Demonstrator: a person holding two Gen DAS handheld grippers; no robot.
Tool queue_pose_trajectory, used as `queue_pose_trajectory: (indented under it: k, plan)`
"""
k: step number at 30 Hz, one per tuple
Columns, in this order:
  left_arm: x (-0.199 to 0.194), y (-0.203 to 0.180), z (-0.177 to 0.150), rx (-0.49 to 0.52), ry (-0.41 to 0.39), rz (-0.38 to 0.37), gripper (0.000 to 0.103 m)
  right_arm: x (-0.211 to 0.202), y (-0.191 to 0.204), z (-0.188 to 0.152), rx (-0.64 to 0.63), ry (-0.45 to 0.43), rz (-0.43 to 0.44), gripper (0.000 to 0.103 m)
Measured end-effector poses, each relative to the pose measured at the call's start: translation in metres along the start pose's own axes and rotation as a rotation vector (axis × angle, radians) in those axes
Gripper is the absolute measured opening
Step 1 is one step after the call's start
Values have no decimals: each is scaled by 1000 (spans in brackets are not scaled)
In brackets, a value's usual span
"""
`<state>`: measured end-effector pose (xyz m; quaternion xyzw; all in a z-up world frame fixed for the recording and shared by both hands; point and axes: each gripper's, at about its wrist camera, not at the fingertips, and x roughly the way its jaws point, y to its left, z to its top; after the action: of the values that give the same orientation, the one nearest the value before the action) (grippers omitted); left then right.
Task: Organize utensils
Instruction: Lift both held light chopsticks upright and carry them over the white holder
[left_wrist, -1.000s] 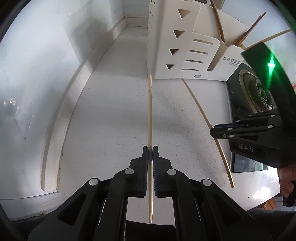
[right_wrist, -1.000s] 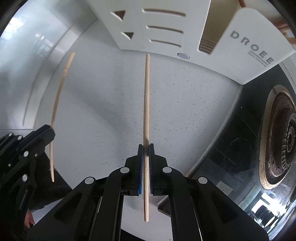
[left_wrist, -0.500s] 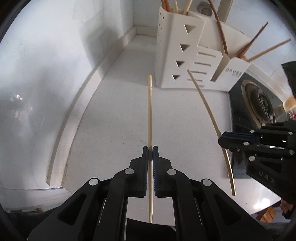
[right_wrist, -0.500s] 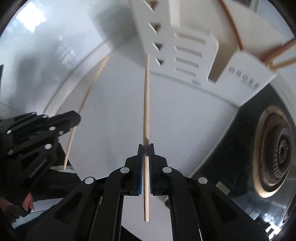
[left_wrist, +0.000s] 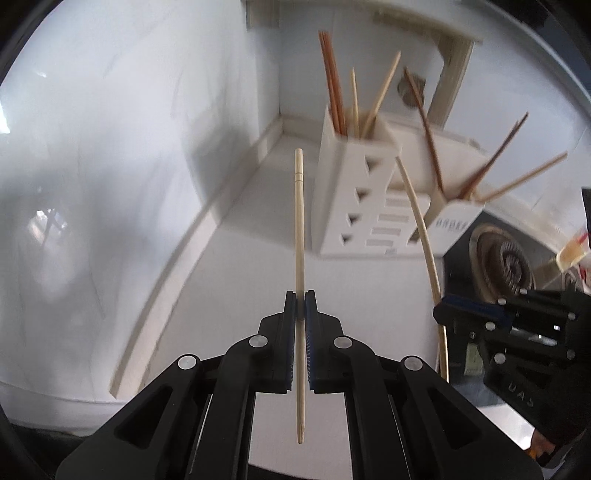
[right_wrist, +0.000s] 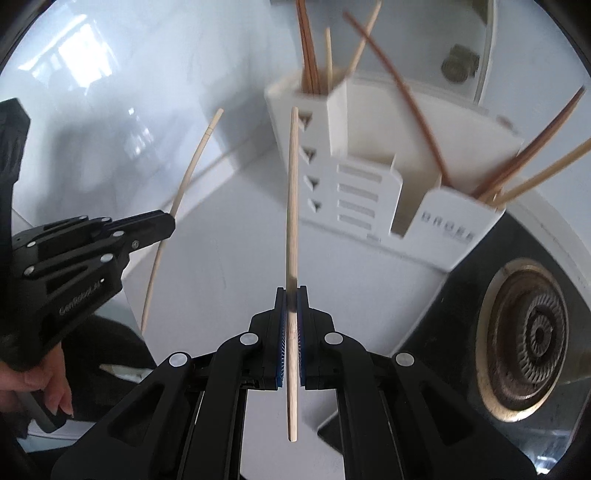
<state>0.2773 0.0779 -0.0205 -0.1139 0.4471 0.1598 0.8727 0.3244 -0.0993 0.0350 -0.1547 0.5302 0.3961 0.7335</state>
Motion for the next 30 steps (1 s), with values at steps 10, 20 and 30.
queue_pose_trajectory:
  k: [10,20,30]
  plan:
    - [-26,-10,31,-17,-122,-2,4,-27,-12,20,16,-196,59,6]
    - [-40,-16,58,5,-249,-53,4,-57,-16,39,-25,-353,-10,6]
    - [-58,-32,97,50,-388,-128,4,-87,-33,56,-10,-469,-62,6]
